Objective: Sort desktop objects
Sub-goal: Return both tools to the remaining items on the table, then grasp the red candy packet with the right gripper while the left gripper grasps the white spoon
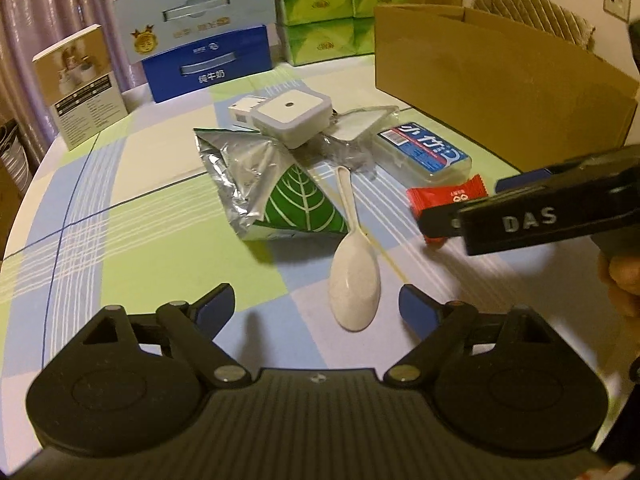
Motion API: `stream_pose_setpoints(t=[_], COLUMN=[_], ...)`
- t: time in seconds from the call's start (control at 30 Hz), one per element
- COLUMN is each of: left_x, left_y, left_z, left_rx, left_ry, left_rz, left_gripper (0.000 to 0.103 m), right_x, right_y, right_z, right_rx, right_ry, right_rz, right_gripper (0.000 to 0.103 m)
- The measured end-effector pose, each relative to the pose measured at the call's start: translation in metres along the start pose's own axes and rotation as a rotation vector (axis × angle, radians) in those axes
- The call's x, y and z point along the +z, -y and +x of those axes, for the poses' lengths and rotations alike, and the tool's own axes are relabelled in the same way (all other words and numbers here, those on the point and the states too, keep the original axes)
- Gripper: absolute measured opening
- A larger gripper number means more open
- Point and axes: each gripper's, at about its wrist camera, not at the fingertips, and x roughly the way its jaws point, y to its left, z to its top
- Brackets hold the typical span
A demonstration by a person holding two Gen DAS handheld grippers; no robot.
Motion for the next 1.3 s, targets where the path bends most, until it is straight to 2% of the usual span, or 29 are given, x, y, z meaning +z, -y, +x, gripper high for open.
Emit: stream_pose_setpoints(t=[0.1,0.27,0.4,0.43,0.5,0.67,0.87,0.93,1.1,1.3], left_x=[0.0,0.001,0.004,0.005,0.006,0.006,0.009,0.009,0.005,-0.01], left_y=[0.0,0.0,0.003,0.004,0.006,0.018,0.021,0.022,0.024,0.028], left_z=[0.006,0.016,0.02,0.021,0.021,0.02,0.021,0.021,0.014,-0.009], left_rx=[0.004,-0.004,-0.01,-0.009,-0.01,0.01,-0.012,-0.018,-0.043,-0.105], left_ry=[-0.01,-0.02,-0.012,-0.008,0.0,0.029,0.022,0.017,0.004,-0.042], left_rz=[0.005,0.001,-0.007,-0.004,0.007,0.105,0.101,0.098,0.083,-0.007], left_gripper=[0.083,0.082,0.078,0.077,0.076,0.062,0.038,0.027,0.026,0.026], right_x=[0.002,0.002,-0.001,-0.002,-0.002,-0.001,-0.004,-0.005,-0.008,-0.023], right_y=[0.0,-0.004,-0.008,-0.007,-0.004,0.004,0.001,0.001,0.003,0.004], right_z=[0.01,0.013,0.012,0.011,0.01,0.004,-0.001,-0.002,-0.012,-0.037], right_rx=[-0.02,-0.041,-0.072,-0.074,-0.072,-0.052,-0.022,-0.015,0.0,0.024], right_ry=[-0.018,-0.025,-0.021,-0.021,-0.017,-0.02,-0.025,-0.026,-0.025,-0.036], right_rz=[-0.003,-0.05,-0.102,-0.106,-0.088,-0.043,-0.043,-0.037,-0.025,-0.012], right_gripper=[0.079,0.074,0.056,0.054,0.053,0.047,0.045,0.044,0.043,0.043])
